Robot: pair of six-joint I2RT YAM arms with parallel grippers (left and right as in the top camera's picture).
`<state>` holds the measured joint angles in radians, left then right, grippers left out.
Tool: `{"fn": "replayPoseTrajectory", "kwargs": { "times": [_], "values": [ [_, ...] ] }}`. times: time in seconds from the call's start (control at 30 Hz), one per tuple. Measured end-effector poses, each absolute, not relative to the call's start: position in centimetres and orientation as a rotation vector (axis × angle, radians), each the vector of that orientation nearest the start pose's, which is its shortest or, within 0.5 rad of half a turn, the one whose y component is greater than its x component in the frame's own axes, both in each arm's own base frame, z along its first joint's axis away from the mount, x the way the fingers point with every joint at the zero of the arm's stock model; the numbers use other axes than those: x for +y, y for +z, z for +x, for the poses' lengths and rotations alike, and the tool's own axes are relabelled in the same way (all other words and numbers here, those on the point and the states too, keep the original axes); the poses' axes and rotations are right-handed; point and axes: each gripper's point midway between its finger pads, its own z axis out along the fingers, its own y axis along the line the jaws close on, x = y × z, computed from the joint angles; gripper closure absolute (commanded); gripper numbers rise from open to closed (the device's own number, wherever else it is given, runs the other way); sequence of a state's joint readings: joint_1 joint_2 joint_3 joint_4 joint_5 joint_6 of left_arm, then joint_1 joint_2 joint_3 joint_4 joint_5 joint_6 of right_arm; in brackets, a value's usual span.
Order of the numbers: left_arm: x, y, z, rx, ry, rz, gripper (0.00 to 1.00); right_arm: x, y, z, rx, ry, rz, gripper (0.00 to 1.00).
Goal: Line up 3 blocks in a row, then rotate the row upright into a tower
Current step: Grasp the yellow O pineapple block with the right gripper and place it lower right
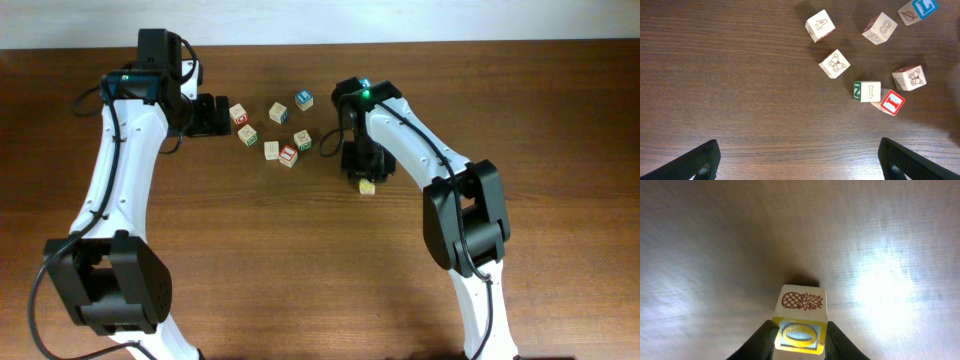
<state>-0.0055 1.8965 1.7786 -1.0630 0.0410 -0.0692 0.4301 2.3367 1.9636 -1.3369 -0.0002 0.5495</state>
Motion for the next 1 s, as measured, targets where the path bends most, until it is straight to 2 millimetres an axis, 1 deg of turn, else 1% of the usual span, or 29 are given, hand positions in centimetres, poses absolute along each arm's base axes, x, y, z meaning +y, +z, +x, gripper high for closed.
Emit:
{"fn": "replayPoseTrajectory", "kwargs": {
  "times": [0.1,0.17,0.23,0.3,0.37,0.43,0.53,0.63,0.67,0.73,0.8,0.87,0.93,0.97,1.0],
  "values": [
    [-0.9,16.7,44.8,2.751,-0.076,-0.077,0.01,17.0,2.7,35.7,3.346,-0.167,0.174,0.66],
    [-0.9,16.7,44.8,2.751,-0.075,-0.077,0.01,17.5,2.8,34.4,3.389,-0.191,0.123,0.6],
    [-0.9,16.7,44.8,2.751,-0.075,-0.077,0.01,18.2,2.7,33.9,3.396,-0.188,0.066,0.57],
    [-0.9,16.7,44.8,2.751,-0.075,-0.077,0.01,18.8,2.6,33.8,3.391,-0.184,0.03,0.57],
    [-0.9,16.7,44.8,2.751,-0.075,-0.077,0.01,19.0,2.5,34.0,3.383,-0.168,0.028,0.57],
    [-0.9,16.7,44.8,2.751,-0.075,-0.077,0.01,18.7,2.4,34.7,3.368,-0.148,0.048,0.57],
    [-0.9,16.7,44.8,2.751,-0.075,-0.077,0.01,17.5,2.3,36.0,3.349,-0.119,0.106,0.57],
    [-0.9,16.7,44.8,2.751,-0.075,-0.077,0.01,17.0,2.7,37.0,3.337,-0.06,0.101,0.56],
    [-0.9,16.7,44.8,2.751,-0.075,-0.077,0.01,17.1,3.2,37.4,3.329,-0.028,0.09,0.54],
    [-0.9,16.7,44.8,2.751,-0.075,-0.077,0.01,17.7,4.7,38.0,3.321,0.02,0.072,0.54],
    [-0.9,16.7,44.8,2.751,-0.075,-0.077,0.01,18.5,6.3,39.1,3.275,0.076,0.058,0.52],
    [-0.9,16.7,44.8,2.751,-0.075,-0.077,0.01,19.3,8.2,40.7,3.19,0.103,0.048,0.49],
    [-0.9,16.7,44.8,2.751,-0.075,-0.077,0.01,19.5,10.5,40.8,3.119,0.056,0.025,0.49],
    [-0.9,16.7,44.8,2.751,-0.075,-0.077,0.01,19.6,11.5,40.6,3.095,0.038,0.018,0.49],
    [-0.9,16.7,44.8,2.751,-0.075,-0.077,0.01,19.8,12.9,40.2,3.064,0.027,0.005,0.49]
  ]
}}
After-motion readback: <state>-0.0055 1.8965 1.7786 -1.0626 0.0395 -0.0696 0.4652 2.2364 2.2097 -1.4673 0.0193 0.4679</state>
